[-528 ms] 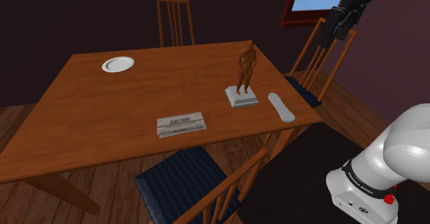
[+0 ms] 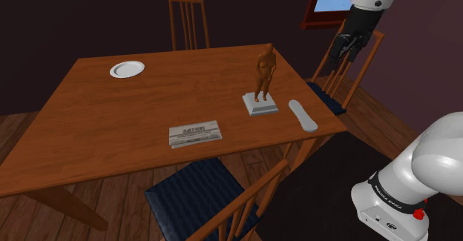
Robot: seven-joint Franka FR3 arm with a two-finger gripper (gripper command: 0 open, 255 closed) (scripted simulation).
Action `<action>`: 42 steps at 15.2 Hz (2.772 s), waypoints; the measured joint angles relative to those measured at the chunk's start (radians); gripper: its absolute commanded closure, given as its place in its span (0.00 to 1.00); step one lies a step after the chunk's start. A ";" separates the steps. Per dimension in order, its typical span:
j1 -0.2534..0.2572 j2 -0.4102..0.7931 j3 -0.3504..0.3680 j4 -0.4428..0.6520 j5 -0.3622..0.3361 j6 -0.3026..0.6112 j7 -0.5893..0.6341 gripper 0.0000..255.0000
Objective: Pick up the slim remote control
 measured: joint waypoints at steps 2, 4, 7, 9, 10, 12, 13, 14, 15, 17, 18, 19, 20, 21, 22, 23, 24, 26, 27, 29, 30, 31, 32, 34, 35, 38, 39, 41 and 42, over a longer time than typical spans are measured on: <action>-0.011 0.035 -0.017 -0.039 -0.009 0.076 -0.002 0.00; -0.020 0.060 -0.026 -0.085 -0.013 0.147 0.004 0.00; -0.034 0.126 -0.047 -0.132 -0.020 0.261 0.006 0.00; -0.044 0.166 -0.062 -0.166 -0.026 0.337 0.006 0.00; -0.046 0.189 -0.065 -0.180 -0.025 0.375 0.011 0.00; -0.057 0.244 -0.082 -0.192 -0.029 0.444 0.007 0.00; -0.058 0.277 -0.087 -0.200 -0.027 0.485 0.010 0.00; -0.062 0.306 -0.095 -0.209 -0.027 0.523 0.009 0.00; -0.065 0.350 -0.105 -0.209 -0.026 0.567 0.004 0.00; -0.067 0.426 -0.118 -0.215 -0.017 0.650 0.002 0.00; -0.068 0.467 -0.125 -0.213 -0.011 0.690 -0.001 0.00; -0.068 0.500 -0.130 -0.218 -0.005 0.728 -0.002 0.00; -0.069 0.540 -0.138 -0.209 0.004 0.759 -0.008 0.00; -0.065 0.590 -0.142 -0.201 0.019 0.802 -0.011 0.00; -0.065 0.626 -0.146 -0.195 0.030 0.831 -0.017 0.00; -0.067 0.666 -0.153 -0.193 0.045 0.868 -0.028 0.00; -0.070 0.711 -0.160 -0.188 0.064 0.907 -0.046 0.00; -0.072 0.783 -0.162 -0.168 0.102 0.958 -0.066 0.00; -0.075 0.815 -0.162 -0.157 0.119 0.978 -0.081 0.00; -0.079 0.853 -0.158 -0.159 0.143 1.018 -0.100 0.00; -0.080 0.866 -0.155 -0.158 0.151 1.029 -0.106 0.00; -0.081 0.882 -0.151 -0.157 0.162 1.044 -0.112 0.00; -0.083 0.902 -0.146 -0.151 0.174 1.057 -0.121 0.00; -0.088 0.933 -0.136 -0.150 0.196 1.086 -0.137 0.00; -0.089 0.939 -0.134 -0.150 0.199 1.091 -0.139 1.00; -0.089 0.942 -0.133 -0.150 0.203 1.096 -0.139 1.00; -0.089 0.942 -0.133 -0.150 0.203 1.096 -0.139 1.00; -0.089 0.942 -0.133 -0.149 0.204 1.097 -0.139 1.00; -0.089 0.942 -0.133 -0.149 0.204 1.097 -0.139 1.00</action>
